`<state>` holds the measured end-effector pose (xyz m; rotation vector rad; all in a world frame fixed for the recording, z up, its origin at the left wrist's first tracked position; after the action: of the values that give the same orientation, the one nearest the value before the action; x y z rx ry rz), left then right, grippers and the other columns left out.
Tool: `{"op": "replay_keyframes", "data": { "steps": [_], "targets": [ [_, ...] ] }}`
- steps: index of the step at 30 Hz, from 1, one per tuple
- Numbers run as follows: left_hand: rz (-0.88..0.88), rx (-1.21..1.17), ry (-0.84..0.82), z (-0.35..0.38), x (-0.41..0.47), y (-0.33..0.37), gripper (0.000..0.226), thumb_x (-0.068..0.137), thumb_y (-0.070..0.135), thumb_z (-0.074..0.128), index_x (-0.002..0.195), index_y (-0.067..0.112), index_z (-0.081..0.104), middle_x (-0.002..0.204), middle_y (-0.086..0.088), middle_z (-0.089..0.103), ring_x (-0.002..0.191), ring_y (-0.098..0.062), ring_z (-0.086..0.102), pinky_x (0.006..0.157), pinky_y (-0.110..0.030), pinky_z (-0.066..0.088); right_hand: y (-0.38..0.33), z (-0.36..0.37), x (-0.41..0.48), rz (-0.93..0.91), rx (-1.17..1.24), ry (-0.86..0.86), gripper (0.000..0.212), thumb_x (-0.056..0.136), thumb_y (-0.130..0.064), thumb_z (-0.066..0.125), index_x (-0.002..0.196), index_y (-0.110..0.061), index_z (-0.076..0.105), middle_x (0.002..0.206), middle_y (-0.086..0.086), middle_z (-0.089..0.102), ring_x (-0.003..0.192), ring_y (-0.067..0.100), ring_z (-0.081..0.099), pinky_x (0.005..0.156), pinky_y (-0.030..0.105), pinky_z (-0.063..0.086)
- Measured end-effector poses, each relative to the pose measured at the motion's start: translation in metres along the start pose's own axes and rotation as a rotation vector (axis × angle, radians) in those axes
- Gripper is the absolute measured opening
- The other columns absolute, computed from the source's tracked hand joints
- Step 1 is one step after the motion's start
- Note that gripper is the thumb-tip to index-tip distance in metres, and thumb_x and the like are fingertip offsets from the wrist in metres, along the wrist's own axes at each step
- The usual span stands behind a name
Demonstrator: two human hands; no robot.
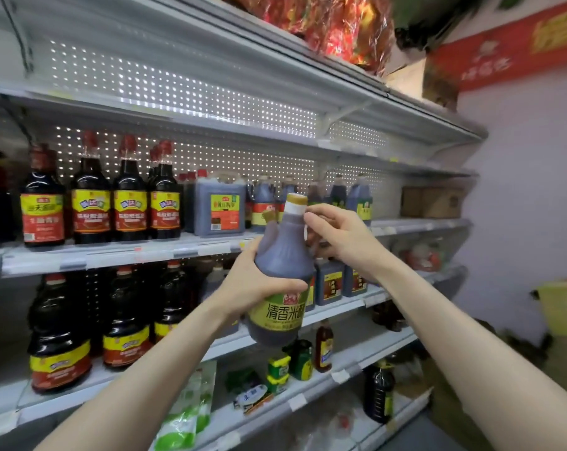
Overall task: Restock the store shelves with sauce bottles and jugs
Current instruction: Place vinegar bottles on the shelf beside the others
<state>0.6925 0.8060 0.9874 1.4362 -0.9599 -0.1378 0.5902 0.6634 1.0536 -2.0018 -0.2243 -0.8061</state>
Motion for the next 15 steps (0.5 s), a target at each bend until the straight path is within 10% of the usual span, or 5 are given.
{"op": "replay_keyframes", "data": {
  "steps": [5,15],
  "targets": [
    [0.032,-0.014,-0.063,0.054,0.057,-0.002,0.083,0.048,0.017,0.093,0.121,0.025,0.054,0.109,0.0,0.071,0.096,-0.015,0.07,0.081,-0.035,0.057,0.04,-0.064,0.02,-0.021,0.037,0.07,0.018,0.099,-0.017,0.051,0.094,-0.027,0.066,0.067,-0.008,0.063,0.064,0.011,0.059,0.062,0.037,0.052],
    [0.051,-0.069,-0.056,0.136,0.206,-0.071,0.085,0.049,0.015,0.091,0.123,0.022,0.051,0.112,-0.003,0.069,0.096,-0.014,0.069,0.076,-0.029,0.056,0.161,-0.162,0.103,-0.059,-0.054,0.106,0.014,0.098,-0.017,0.052,0.091,-0.02,0.063,0.072,0.002,0.059,0.067,0.012,0.058,0.067,0.036,0.053]
  ]
}}
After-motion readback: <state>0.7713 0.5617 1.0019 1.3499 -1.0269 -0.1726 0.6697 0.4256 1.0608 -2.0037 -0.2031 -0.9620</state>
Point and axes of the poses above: each hand's wrist, its own x-axis towards the middle knuckle, its own z-axis out of the palm, y = z × x, the point moved 1 cm from there along x, towards the middle knuckle
